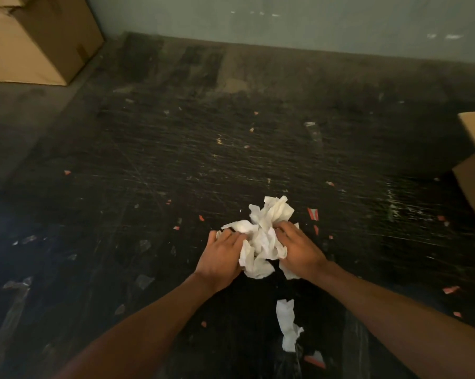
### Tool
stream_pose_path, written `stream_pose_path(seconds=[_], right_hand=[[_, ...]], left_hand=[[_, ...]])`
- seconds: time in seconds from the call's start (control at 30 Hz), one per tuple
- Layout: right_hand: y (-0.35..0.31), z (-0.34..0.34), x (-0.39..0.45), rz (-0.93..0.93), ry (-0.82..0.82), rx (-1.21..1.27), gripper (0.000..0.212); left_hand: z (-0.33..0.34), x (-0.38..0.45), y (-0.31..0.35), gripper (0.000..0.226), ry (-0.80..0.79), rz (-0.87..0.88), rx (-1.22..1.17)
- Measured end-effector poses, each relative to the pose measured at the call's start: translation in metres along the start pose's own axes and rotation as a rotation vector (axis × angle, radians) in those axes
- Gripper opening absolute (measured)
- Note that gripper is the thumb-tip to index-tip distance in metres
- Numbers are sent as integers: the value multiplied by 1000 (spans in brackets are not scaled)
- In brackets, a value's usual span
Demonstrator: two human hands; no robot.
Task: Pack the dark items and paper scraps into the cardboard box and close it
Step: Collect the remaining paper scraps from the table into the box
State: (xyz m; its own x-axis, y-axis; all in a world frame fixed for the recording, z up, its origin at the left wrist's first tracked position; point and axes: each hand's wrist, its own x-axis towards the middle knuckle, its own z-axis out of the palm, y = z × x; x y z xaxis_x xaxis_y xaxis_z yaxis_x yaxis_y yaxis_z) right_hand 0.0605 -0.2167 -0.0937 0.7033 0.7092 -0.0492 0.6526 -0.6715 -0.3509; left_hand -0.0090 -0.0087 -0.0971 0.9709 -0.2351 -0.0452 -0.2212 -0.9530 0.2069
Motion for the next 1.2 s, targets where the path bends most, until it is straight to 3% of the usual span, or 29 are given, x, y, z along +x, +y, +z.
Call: stream_pose_path(seconds=[0.2, 0.3, 0.47, 0.6, 0.83, 0.9, 1.0, 1.07, 1.2], right_hand=[[-4, -34, -1, 321, -22, 274, 60], [-9, -53, -11, 316, -30, 371, 71], [-10, -65, -30, 195, -44, 384, 69], [-17, -64, -47, 141, -154, 211, 66], [-30, -48, -90, -44, -329, -63, 71], [-33, -41, -100, -98, -398, -118, 84], [-32, -27, -112, -111, -435, -68, 104], [-29, -21, -115, -113, -412, -28, 107], [-30, -21, -120, -224, -387, -102, 98]], left_hand=[[-15, -1, -16, 9, 28, -57, -242], [-31, -7, -21, 12, 77, -162, -408], [-51, -10, -35, 6, 72, -111, -392], [-49, -13, -46, 19, 49, -95, -296], [-37, -47, -33, 35, 22, 183, -239], [-29, -60, -24, 54, -41, 213, -203], [-26, -77, -10, 102, -212, 261, -147], [-23, -86, -3, 121, -300, 333, -58], [-9, -91, 3, 123, -337, 398, 74]])
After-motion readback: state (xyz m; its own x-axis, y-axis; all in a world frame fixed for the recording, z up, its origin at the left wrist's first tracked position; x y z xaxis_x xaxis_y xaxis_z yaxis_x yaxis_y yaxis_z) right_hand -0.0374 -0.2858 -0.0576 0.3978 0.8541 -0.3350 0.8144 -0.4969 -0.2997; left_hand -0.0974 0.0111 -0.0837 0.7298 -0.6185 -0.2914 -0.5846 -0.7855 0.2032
